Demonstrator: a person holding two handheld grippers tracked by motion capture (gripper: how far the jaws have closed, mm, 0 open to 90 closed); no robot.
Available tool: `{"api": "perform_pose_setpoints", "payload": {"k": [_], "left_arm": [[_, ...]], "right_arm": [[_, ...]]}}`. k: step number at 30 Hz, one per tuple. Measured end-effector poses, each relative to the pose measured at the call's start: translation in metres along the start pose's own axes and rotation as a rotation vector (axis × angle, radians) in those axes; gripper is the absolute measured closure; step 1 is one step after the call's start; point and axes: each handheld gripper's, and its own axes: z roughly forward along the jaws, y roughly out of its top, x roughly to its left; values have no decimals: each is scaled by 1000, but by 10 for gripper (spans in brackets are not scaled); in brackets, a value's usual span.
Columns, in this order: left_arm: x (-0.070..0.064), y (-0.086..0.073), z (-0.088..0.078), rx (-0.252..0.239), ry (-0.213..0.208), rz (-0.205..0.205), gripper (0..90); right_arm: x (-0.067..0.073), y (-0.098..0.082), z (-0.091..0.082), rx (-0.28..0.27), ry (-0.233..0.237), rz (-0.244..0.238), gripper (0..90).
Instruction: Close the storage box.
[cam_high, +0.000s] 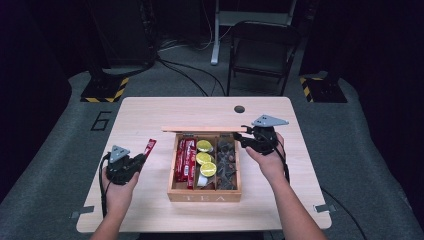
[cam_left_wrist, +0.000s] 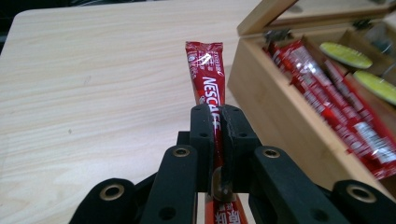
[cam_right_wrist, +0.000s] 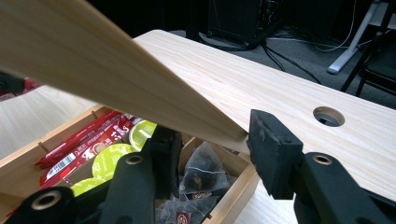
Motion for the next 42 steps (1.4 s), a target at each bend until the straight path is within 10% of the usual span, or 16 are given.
{"api": "perform_pose_setpoints", "payload": {"k": [42], "left_arm": [[35, -35, 53, 258, 97, -60, 825]], "right_arm": [[12, -13, -5, 10, -30, -24, 538]]}}
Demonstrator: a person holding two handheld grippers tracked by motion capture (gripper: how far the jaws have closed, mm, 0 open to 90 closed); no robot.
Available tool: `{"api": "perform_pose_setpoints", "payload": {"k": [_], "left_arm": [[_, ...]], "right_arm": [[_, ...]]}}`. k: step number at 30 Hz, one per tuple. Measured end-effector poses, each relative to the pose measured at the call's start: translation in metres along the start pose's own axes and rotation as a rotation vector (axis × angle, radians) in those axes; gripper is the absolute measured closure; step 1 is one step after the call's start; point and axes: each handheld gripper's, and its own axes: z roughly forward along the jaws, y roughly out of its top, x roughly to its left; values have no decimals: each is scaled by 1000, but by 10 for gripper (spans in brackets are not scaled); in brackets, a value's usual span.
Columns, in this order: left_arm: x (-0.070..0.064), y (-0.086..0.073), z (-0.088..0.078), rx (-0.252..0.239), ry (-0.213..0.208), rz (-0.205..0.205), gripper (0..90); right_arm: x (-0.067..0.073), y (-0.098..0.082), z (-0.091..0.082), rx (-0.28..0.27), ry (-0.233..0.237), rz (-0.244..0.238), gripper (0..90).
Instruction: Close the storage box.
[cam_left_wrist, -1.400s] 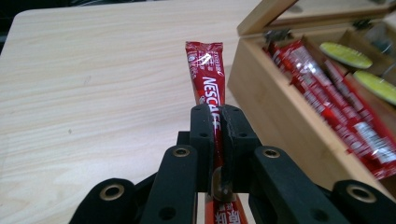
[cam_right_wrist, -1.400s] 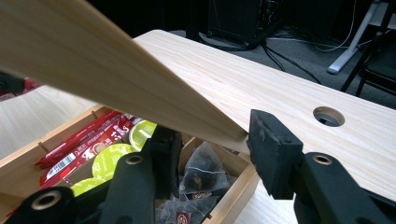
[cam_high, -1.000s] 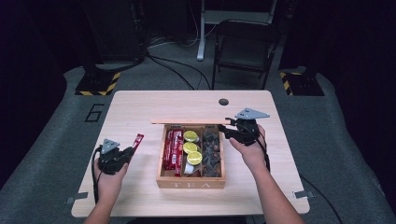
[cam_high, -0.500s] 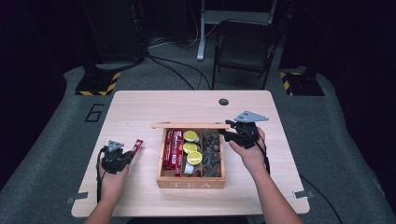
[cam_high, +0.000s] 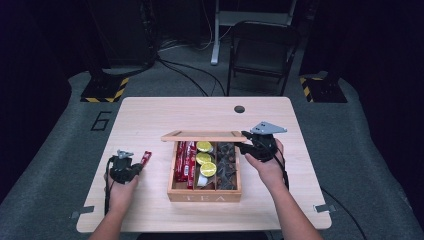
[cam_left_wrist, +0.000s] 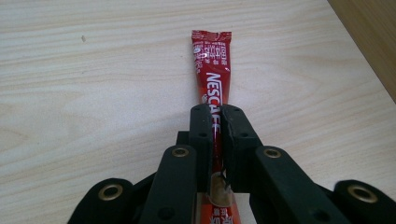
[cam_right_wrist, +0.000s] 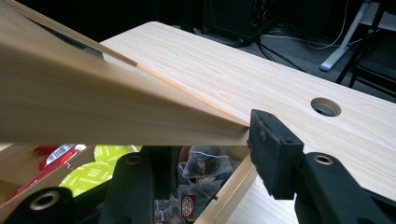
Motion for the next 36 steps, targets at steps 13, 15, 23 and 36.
{"api": "perform_pose_setpoints", "payload": {"k": [13, 15, 23, 36], "left_arm": [[-3, 2, -10, -56, -25, 1, 587], [-5, 4, -12, -57, -30, -1, 558], [-23, 17, -27, -126, -75, 38, 539], [-63, 47, -74, -256, -206, 128, 512]], "right_arm": [[-2, 0, 1, -20, 5, 13, 536], [-2, 0, 1, -27, 1, 21, 536], [-1, -1, 1, -28, 0, 25, 536], [2, -4, 1, -32, -9, 19, 529]]}}
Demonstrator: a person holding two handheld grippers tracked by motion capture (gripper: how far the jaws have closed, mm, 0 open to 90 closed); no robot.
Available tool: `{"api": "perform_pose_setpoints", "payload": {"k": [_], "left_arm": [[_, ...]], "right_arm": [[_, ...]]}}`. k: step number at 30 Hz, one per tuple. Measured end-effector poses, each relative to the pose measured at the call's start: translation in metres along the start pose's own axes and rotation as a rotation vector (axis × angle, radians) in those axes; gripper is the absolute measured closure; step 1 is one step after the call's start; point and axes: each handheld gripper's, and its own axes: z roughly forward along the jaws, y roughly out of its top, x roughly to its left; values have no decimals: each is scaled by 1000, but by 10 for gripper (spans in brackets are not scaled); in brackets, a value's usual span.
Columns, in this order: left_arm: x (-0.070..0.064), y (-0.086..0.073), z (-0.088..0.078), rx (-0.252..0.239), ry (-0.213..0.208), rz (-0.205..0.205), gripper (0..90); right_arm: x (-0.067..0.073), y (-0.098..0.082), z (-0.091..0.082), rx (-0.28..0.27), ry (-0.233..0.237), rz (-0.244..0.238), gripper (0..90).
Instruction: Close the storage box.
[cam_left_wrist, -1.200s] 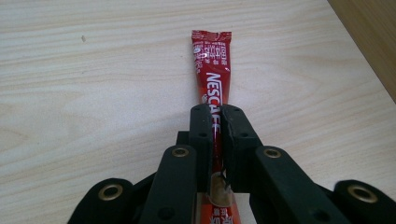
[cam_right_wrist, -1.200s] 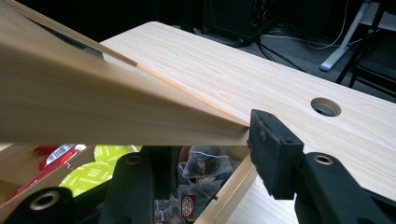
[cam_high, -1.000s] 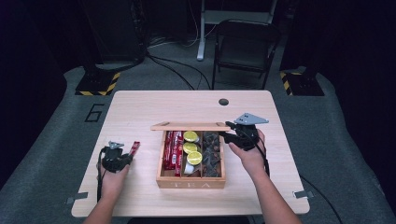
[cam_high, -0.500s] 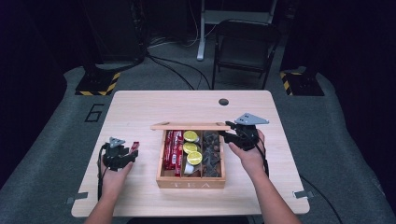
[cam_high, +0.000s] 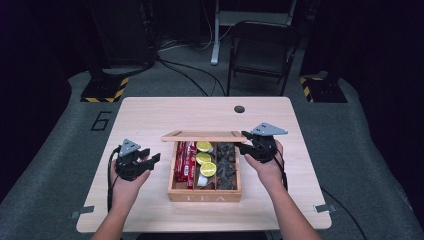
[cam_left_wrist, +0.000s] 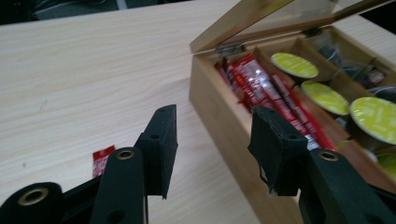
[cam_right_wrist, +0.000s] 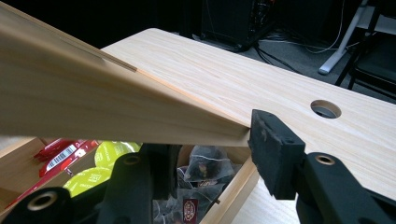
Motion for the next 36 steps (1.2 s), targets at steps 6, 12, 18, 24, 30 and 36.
{"api": "perform_pose_setpoints", "payload": {"k": [6, 12, 18, 24, 30, 36], "left_arm": [[-16, 11, -6, -19, -31, 39, 514], [-28, 21, -14, -35, -43, 82, 516], [-38, 28, -20, -57, -55, 112, 516], [-44, 34, -23, -70, -62, 138, 534], [-49, 37, -23, -90, -66, 149, 537], [-52, 41, -26, -102, -53, 162, 549]], "right_arm": [[1, 0, -1, 8, -1, -5, 528], [2, -1, -1, 15, -2, -3, 528], [2, -2, -2, 20, -1, -8, 528], [3, -4, -2, 14, -2, -6, 526], [4, -6, -2, 23, 1, -8, 524], [6, -10, -3, 34, 1, -13, 522]]}}
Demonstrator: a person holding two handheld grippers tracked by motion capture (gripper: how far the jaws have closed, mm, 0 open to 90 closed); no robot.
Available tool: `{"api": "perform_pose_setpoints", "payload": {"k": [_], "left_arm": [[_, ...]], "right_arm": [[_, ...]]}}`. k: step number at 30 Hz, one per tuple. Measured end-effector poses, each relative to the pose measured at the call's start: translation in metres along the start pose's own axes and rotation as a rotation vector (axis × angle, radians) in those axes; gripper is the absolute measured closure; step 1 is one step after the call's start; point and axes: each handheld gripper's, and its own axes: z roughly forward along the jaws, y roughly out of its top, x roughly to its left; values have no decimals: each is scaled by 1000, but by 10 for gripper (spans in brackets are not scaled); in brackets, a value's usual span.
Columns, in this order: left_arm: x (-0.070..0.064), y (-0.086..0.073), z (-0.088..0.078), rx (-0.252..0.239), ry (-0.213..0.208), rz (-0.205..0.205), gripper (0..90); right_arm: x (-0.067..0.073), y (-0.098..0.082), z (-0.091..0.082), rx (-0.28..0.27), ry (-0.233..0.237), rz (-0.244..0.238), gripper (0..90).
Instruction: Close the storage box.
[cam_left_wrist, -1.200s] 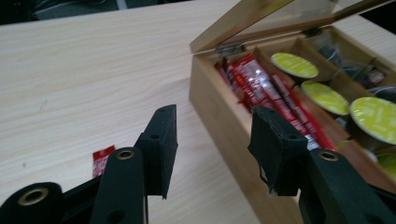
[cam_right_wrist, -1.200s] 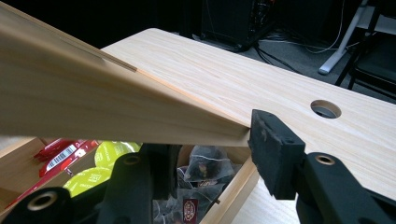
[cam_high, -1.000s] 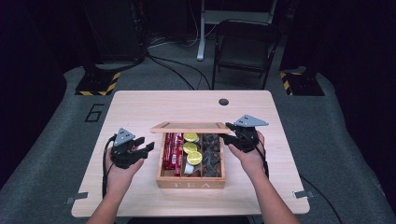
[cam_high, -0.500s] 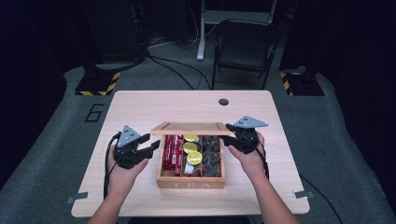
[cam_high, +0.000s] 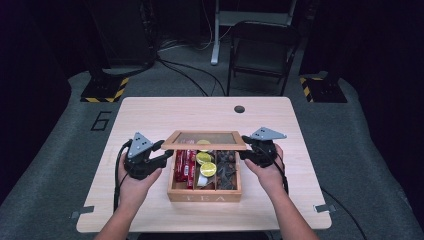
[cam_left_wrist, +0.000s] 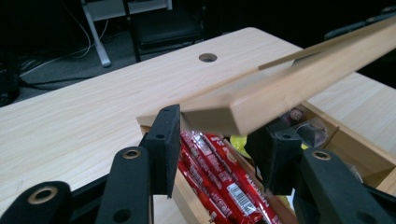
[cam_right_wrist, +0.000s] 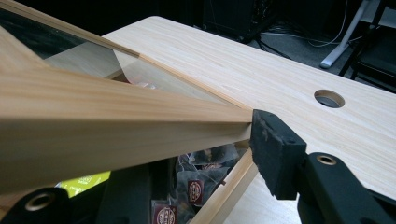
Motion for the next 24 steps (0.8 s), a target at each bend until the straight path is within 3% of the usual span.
{"api": "perform_pose_setpoints", "payload": {"k": [6, 10, 24], "left_arm": [[3, 0, 1, -9, -17, -25, 547], [3, 1, 1, -10, -15, -23, 550], [6, 6, 5, -5, -15, -26, 545]], "right_arm": [[-1, -2, -2, -16, 12, 25, 525], [-1, -1, -7, -29, 30, 28, 525], [8, 13, -23, -29, 30, 20, 499]]}}
